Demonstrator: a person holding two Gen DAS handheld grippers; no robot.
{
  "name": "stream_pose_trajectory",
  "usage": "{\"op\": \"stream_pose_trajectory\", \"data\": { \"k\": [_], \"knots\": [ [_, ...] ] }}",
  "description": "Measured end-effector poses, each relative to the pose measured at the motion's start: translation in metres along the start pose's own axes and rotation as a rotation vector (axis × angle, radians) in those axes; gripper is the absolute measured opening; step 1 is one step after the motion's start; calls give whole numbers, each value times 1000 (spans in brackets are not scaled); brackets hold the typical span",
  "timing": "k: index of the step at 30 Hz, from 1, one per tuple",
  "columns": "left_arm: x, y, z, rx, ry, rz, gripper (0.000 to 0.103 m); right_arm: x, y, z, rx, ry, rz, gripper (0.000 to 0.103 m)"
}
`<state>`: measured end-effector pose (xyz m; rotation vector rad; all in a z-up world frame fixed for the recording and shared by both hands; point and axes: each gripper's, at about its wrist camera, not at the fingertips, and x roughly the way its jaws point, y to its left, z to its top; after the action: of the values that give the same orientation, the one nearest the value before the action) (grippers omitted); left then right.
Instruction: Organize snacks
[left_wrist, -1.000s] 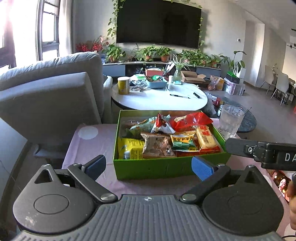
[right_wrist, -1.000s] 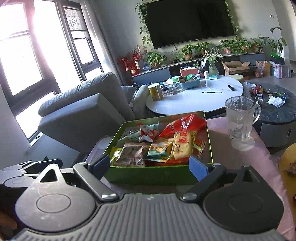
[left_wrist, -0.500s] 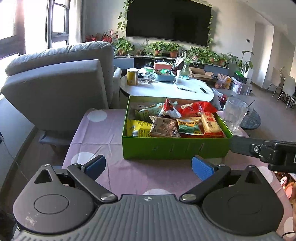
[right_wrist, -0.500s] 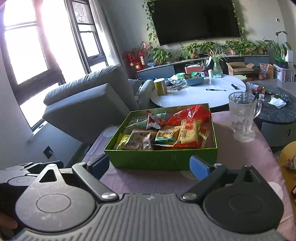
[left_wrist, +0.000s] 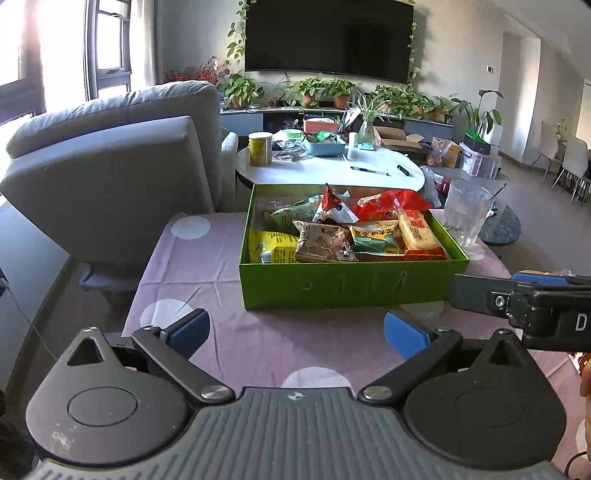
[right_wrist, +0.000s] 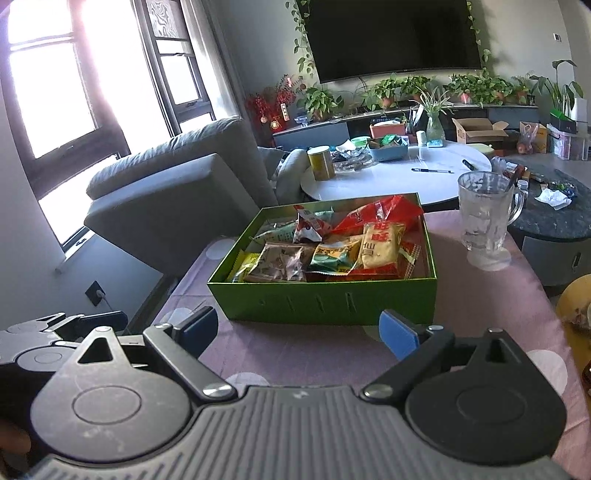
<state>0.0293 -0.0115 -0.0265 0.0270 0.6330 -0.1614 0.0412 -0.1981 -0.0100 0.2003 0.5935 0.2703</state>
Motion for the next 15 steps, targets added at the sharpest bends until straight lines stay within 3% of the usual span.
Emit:
{"op": "stream_pose_trajectory", "data": {
  "k": [15],
  "knots": [
    [-1,-5,-2,19,-1,-15,102,3,0,-3,0,11,-5,81]
  ]
}}
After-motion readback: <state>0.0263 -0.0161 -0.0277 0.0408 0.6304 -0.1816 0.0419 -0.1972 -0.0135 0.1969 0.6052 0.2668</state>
